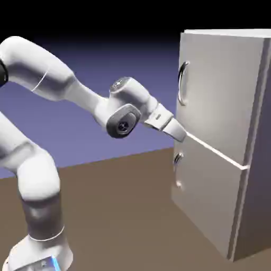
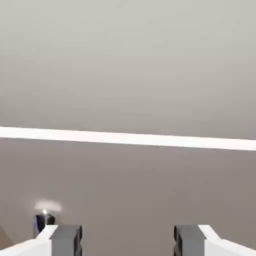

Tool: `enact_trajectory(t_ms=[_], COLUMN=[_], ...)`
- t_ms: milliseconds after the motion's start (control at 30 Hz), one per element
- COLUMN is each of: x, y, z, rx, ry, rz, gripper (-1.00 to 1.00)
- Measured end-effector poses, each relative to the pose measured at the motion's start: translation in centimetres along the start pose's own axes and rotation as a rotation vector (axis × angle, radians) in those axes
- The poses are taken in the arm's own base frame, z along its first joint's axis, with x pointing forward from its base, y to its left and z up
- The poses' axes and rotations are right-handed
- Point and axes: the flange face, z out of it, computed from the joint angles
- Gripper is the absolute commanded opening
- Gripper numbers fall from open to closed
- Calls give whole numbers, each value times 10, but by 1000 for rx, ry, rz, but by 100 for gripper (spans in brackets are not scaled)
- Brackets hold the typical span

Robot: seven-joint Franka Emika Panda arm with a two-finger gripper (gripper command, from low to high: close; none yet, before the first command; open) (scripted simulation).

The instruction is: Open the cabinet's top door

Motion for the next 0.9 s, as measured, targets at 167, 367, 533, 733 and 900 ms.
enact_trajectory(t_ms=[167,367,533,733,900], x=[22,35,34,23,9], y=[-3,-8,-16,-30,-44], z=[-40,-86,-118,-146,-157], rx=[35,93,151,227,291], ry=[71,149,210,281,337], rz=[97,188,239,269,268], gripper=[0,0,0,0,0])
